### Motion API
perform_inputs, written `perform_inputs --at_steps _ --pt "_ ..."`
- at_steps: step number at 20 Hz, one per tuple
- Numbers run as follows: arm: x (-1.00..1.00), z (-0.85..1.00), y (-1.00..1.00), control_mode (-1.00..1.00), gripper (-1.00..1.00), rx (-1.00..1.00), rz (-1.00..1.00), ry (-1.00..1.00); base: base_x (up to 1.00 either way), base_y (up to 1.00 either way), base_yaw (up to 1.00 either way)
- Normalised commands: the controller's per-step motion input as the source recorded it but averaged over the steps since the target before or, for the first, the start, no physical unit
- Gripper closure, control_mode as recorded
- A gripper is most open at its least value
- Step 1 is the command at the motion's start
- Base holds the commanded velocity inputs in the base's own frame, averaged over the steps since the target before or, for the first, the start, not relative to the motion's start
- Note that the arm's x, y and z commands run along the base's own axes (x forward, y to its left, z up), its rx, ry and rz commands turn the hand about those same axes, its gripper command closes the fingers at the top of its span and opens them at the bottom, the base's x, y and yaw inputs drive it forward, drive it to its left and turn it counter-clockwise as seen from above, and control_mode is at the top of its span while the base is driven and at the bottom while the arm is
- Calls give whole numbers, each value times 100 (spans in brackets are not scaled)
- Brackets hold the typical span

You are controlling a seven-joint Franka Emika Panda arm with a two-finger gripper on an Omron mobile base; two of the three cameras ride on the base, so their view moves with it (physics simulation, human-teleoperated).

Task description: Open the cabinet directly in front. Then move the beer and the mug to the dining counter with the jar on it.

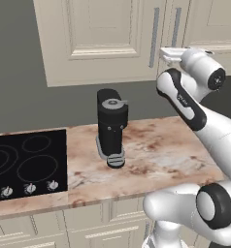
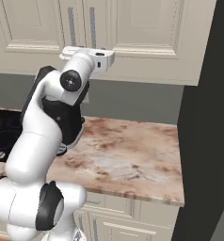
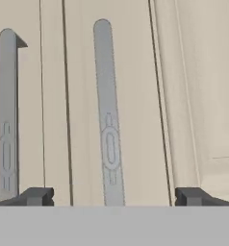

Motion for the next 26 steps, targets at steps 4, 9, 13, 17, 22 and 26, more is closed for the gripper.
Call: perform_inputs --at_steps 4,9,13,17,22,26 --pt "100 -7 -9 -100 -100 10 0 9 0 0 0" --pt "100 -18 -8 -100 -100 11 0 7 0 0 0" --pt "93 -17 0 -100 100 2 0 6 0 0 0" --pt "4 0 0 -100 100 0 0 0 0 0 0" --pt "0 0 0 -100 100 0 0 0 0 0 0" --pt "-2 0 0 -100 100 0 0 0 0 0 0"
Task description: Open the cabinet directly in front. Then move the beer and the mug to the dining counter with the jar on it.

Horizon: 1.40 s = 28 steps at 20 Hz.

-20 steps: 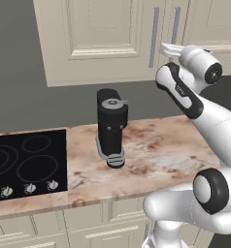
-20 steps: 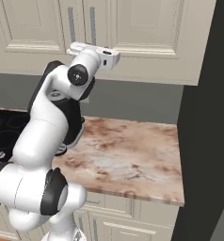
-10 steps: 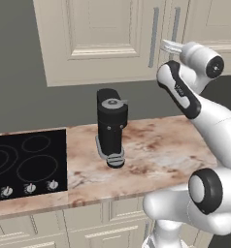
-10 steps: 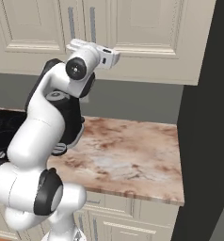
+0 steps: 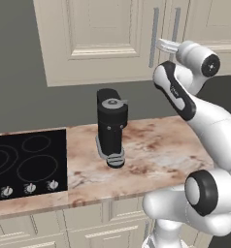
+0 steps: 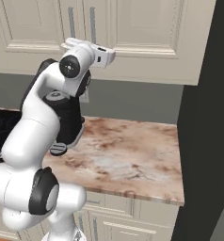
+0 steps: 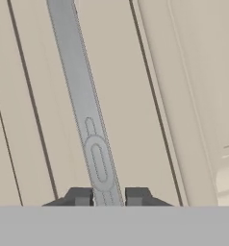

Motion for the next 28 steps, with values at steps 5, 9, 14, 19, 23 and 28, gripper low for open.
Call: perform_inputs --at_steps 5,9,14,19,23,28 --pt "-19 19 0 -100 100 0 0 -8 0 0 0" --pt "-36 36 -7 -100 100 0 0 -9 0 0 0" --pt "-71 33 -26 -100 100 0 0 -7 0 0 0" --pt "-88 40 -46 -100 100 1 0 -7 0 0 0" --pt "-96 46 -49 -100 100 2 0 -8 0 0 0" --pt "-97 48 -56 -100 100 3 0 -7 0 0 0"
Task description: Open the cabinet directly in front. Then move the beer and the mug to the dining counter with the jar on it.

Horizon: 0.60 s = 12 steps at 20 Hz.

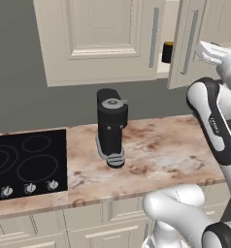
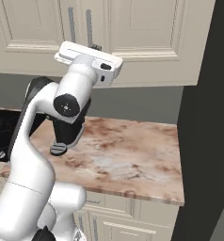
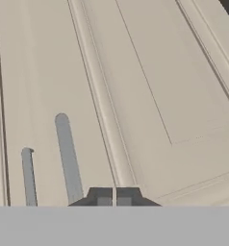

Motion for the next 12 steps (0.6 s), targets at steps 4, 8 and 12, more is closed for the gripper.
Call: perform_inputs --at_steps 4,8,12 --pt "-96 38 -62 -100 100 4 0 -5 0 0 0" --pt "-12 8 -10 -100 100 3 0 0 0 0 0" --pt "-13 0 12 -100 -100 0 2 0 0 0 0"
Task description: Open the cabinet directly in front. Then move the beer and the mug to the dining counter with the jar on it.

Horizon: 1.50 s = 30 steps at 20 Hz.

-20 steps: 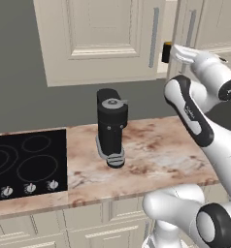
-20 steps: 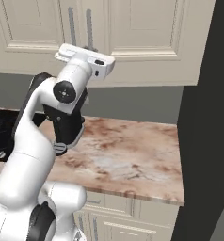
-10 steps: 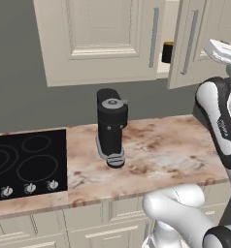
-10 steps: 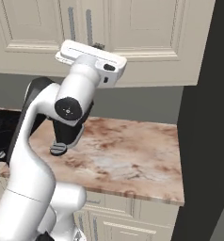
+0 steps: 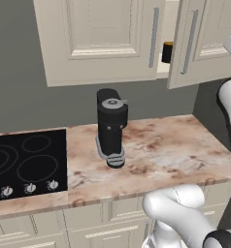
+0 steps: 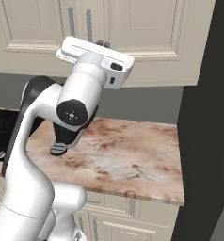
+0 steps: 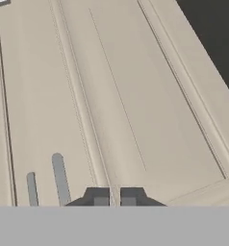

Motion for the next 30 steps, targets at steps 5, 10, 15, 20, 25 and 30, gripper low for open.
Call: perform_inputs --at_steps 5,10,15,20,25,30 --pt "-36 0 97 -100 -100 -1 20 0 0 0 0" --pt "-24 0 100 -100 -100 -11 23 6 0 0 0" --pt "-5 0 83 -100 -100 -23 9 12 0 0 0" --pt "0 -1 40 -100 -100 -21 0 22 0 0 0" --pt "-22 -20 15 -100 -100 -28 -7 9 0 0 0" --pt "-50 -38 17 -100 -100 -35 -25 1 0 0 0"
